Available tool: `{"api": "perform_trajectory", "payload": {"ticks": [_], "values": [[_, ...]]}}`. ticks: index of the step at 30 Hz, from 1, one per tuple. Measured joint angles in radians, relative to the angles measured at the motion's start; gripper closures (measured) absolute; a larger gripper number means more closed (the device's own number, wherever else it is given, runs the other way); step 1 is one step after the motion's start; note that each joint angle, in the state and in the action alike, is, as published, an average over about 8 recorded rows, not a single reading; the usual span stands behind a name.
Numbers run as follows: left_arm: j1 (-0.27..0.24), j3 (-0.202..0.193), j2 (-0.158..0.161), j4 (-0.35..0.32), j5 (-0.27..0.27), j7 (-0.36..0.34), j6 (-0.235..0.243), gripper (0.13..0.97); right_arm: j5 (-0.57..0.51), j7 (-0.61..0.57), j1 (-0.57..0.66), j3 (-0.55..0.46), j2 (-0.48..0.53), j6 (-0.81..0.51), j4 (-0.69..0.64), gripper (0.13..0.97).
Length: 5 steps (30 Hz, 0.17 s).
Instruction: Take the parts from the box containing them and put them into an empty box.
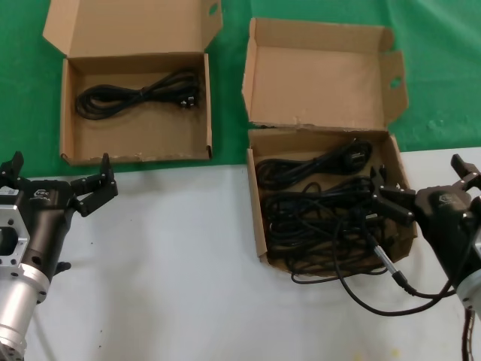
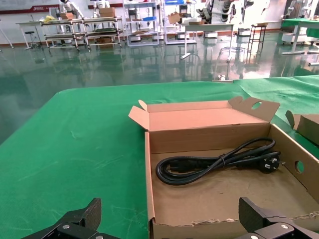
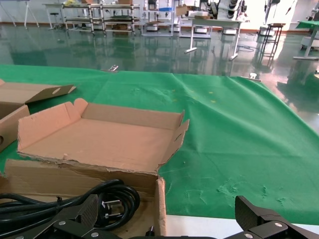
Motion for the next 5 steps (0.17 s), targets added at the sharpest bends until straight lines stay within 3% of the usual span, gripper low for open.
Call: {"api": "perform_trajectory", "payload": {"ticks": [5], "values": [[0.0, 0.0, 0.0, 0.0, 0.0, 0.0, 0.0, 0.132, 0.0, 0.0, 0.0, 0.0, 0.0, 0.0, 0.0, 0.129]]}}
